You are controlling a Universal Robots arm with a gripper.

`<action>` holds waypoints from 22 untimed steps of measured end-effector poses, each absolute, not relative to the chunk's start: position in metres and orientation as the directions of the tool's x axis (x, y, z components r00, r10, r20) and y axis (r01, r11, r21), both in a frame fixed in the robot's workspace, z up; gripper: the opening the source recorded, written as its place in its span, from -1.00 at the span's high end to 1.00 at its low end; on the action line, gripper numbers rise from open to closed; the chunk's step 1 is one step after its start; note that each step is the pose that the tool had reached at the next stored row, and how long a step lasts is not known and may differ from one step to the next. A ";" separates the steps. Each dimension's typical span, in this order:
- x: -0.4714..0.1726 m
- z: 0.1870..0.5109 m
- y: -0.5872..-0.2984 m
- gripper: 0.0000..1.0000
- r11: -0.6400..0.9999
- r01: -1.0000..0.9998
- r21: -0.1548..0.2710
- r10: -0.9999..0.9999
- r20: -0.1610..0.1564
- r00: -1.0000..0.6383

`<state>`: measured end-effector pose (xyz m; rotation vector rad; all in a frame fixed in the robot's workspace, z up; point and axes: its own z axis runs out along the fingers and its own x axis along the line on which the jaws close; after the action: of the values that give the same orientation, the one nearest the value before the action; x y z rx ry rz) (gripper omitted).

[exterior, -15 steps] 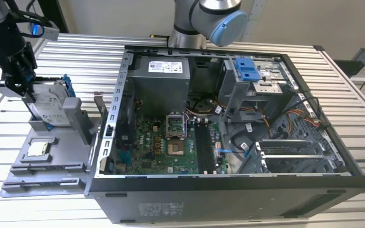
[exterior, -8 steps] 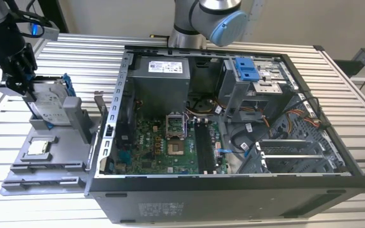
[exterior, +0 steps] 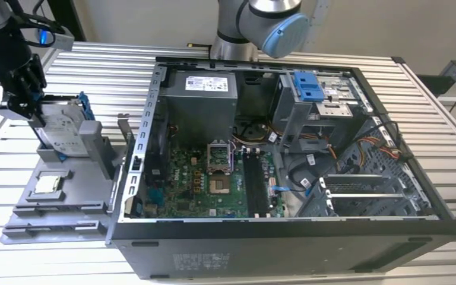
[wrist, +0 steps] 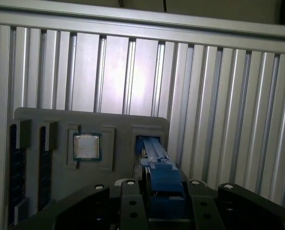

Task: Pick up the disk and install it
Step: 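Pick up the disk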

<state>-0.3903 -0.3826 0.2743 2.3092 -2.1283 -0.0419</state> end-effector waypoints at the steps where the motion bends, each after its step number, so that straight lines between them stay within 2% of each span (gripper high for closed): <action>1: -0.390 0.274 -0.383 1.00 -0.081 -0.996 0.019 -0.997 -0.019 0.081; 22: -0.390 0.274 -0.392 1.00 -0.082 -0.997 0.018 -0.996 -0.026 0.081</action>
<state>-0.3903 -0.3919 0.2741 2.3128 -2.1317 -0.0493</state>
